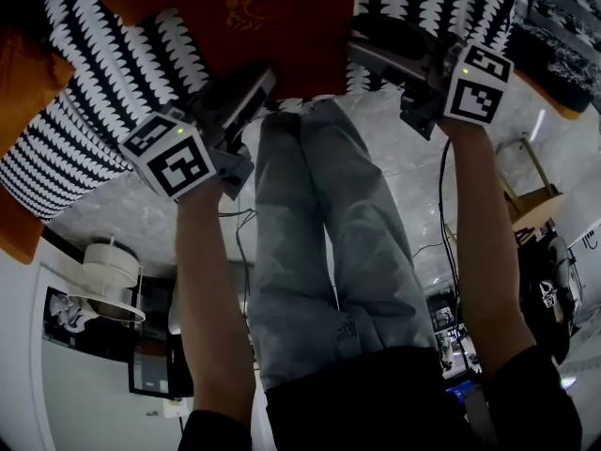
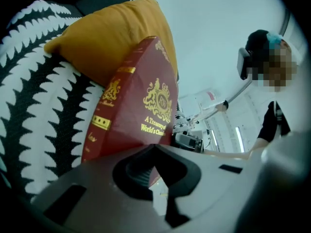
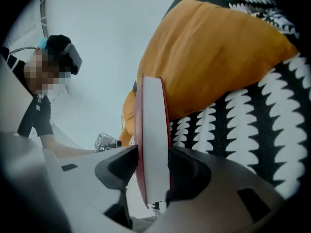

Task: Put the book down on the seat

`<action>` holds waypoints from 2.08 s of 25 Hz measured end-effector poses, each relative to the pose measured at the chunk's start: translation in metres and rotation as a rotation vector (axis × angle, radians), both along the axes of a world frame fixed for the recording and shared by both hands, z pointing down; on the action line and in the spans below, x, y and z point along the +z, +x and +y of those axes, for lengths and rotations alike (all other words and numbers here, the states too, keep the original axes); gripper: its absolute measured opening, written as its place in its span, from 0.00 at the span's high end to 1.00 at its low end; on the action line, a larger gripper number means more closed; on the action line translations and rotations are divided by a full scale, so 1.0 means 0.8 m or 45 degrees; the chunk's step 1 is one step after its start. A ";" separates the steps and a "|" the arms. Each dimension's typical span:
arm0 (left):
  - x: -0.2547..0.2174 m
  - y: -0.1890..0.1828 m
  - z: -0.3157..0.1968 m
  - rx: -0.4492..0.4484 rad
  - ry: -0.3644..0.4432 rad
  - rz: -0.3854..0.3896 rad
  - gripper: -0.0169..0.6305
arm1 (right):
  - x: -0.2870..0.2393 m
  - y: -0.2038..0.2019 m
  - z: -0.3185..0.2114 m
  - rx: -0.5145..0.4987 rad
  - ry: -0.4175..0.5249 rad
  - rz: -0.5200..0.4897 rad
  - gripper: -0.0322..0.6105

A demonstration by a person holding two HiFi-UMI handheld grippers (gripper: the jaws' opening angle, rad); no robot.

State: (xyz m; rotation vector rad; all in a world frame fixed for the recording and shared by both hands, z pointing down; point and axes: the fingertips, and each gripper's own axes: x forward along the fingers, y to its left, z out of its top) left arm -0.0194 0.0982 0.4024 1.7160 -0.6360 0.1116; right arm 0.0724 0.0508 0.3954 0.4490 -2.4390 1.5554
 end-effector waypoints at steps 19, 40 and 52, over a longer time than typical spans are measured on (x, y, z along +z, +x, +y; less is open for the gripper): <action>0.013 0.026 0.017 0.066 -0.010 -0.057 0.95 | -0.016 -0.081 0.028 0.052 0.160 0.103 0.93; -0.052 -0.015 -0.018 -0.131 0.134 -0.575 0.95 | -0.043 -0.108 0.031 0.176 0.284 0.681 0.93; -0.226 0.011 -0.062 -0.203 0.480 -0.890 0.95 | -0.221 -0.044 -0.023 0.358 0.506 0.688 0.93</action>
